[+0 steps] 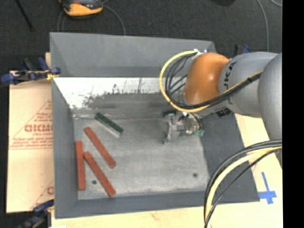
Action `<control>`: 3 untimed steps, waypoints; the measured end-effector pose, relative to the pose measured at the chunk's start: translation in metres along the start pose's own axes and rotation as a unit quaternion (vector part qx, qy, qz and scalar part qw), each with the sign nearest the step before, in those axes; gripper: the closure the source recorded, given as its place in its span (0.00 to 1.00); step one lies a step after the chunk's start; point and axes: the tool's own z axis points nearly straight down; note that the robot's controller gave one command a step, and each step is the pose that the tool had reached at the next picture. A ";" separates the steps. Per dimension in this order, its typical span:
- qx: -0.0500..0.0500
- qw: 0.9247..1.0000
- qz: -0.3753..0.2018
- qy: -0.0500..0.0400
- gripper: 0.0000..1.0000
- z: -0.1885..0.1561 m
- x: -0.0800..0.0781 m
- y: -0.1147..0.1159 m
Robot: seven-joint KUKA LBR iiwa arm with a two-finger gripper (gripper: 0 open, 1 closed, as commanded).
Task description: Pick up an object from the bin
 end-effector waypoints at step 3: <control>0.000 1.000 -0.016 0.004 1.00 -0.119 0.019 -0.005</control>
Offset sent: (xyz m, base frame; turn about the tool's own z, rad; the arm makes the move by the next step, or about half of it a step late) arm -0.0077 0.0024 0.1631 0.0417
